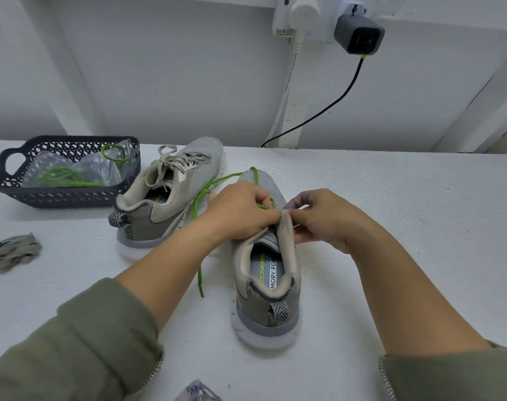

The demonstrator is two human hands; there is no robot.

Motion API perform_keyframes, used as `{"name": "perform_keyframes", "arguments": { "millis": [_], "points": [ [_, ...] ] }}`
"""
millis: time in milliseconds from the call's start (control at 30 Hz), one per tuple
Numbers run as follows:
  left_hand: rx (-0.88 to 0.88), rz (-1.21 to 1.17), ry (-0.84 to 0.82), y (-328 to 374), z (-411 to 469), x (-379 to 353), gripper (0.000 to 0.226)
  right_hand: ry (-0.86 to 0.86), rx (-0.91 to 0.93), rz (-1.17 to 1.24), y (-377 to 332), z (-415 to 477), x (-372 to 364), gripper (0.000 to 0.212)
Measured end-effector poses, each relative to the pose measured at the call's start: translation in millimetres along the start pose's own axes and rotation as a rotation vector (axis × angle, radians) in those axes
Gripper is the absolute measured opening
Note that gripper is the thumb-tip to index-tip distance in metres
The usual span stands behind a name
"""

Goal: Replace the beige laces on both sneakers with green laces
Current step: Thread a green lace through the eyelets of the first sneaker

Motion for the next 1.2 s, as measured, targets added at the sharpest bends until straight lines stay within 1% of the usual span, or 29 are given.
{"name": "perform_keyframes", "arguments": {
  "millis": [133, 233, 300, 367, 400, 467, 533, 567, 600, 633, 667, 700, 733, 767, 800, 867, 900, 933, 967, 1000, 1033, 1067, 1100, 1133, 1167, 1200],
  "points": [
    [0.009, 0.06, -0.019, -2, -1, 2, 0.029, 0.007, 0.063, -0.072, -7, 1, 0, 0.005],
    [0.044, -0.063, 0.009, -11, -5, 9, 0.025, 0.007, 0.085, -0.115, -9, 2, 0, 0.008],
    [0.063, -0.075, 0.042, -17, -9, 19, 0.025, 0.015, 0.042, -0.082, -3, 4, 8, 0.008],
    [0.072, -0.025, 0.012, -23, -15, 21, 0.024, 0.037, -0.049, -0.108, 8, 7, 19, 0.008],
    [0.084, -0.016, -0.017, -26, -19, 20, 0.029, 0.059, -0.111, -0.206, 15, 9, 24, 0.01],
    [0.103, -0.025, -0.051, -28, -24, 18, 0.035, 0.1, -0.241, -0.523, 29, 3, 32, 0.014],
    [0.099, -0.028, -0.042, -27, -25, 18, 0.045, 0.18, -0.274, -0.824, 26, -4, 35, 0.015],
    [0.095, -0.035, -0.023, -26, -26, 20, 0.052, 0.208, -0.193, -0.904, 17, -1, 30, 0.015],
    [0.082, -0.042, 0.005, -25, -26, 24, 0.057, 0.239, -0.058, -0.899, 3, 2, 24, 0.022],
    [0.065, -0.056, 0.024, -23, -27, 27, 0.059, 0.276, 0.111, -0.838, -13, -2, 19, 0.03],
    [0.047, -0.076, 0.024, -23, -28, 29, 0.057, 0.293, 0.268, -0.818, -27, -8, 12, 0.032],
    [0.028, -0.096, 0.007, -23, -29, 28, 0.052, 0.28, 0.384, -0.81, -37, -13, 4, 0.028],
    [0.014, -0.107, -0.021, -23, -30, 26, 0.046, 0.26, 0.407, -0.81, -37, -12, 0, 0.021],
    [0.008, -0.107, -0.052, -24, -31, 24, 0.042, 0.267, 0.35, -0.83, -31, -5, 4, 0.015],
    [0.007, -0.1, -0.074, -24, -32, 23, 0.042, 0.293, 0.223, -0.869, -18, 4, 12, 0.011],
    [0.007, -0.075, -0.087, -24, -32, 23, 0.046, 0.348, -0.088, -1.008, 11, 7, 33, 0.016],
    [0.009, -0.068, -0.085, -23, -32, 23, 0.048, 0.35, -0.138, -1.032, 14, 4, 35, 0.016],
    [0.011, -0.068, -0.077, -22, -32, 23, 0.051, 0.337, -0.07, -1.005, 8, 6, 31, 0.008],
    [0.013, -0.067, -0.067, -22, -32, 24, 0.053, 0.334, 0.082, -0.953, -8, 5, 23, 0.011],
    [0.014, -0.063, -0.062, -22, -32, 24, 0.054, 0.315, 0.225, -0.879, -23, -1, 12, 0.022],
    [0.016, -0.055, -0.061, -22, -32, 24, 0.055, 0.295, 0.315, -0.839, -35, -8, 3, 0.023],
    [0.018, -0.048, -0.062, -23, -32, 24, 0.055, 0.295, 0.334, -0.86, -38, -8, 0, 0.018],
    [0.02, -0.043, -0.066, -23, -32, 23, 0.055, 0.316, 0.253, -0.91, -30, -3, 4, 0.012],
    [0.024, -0.038, -0.072, -23, -32, 22, 0.056, 0.346, 0.118, -0.953, -16, 2, 12, 0.011],
    [0.029, -0.031, -0.076, -24, -32, 22, 0.057, 0.364, -0.034, -0.989, -2, 2, 21, 0.017],
    [0.034, -0.023, -0.08, -25, -33, 22, 0.058, 0.357, -0.11, -1.01, 4, -1, 24, 0.018]
  ]
}}
Point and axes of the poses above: each hand's wrist, its own z-axis towards the middle knuckle, its own x-axis out of the back of the hand, y = z × x, the point moved 10 cm from there along z, towards the middle knuckle, and after that the axes turned 6 degrees about -x, right-handed, at the moved point
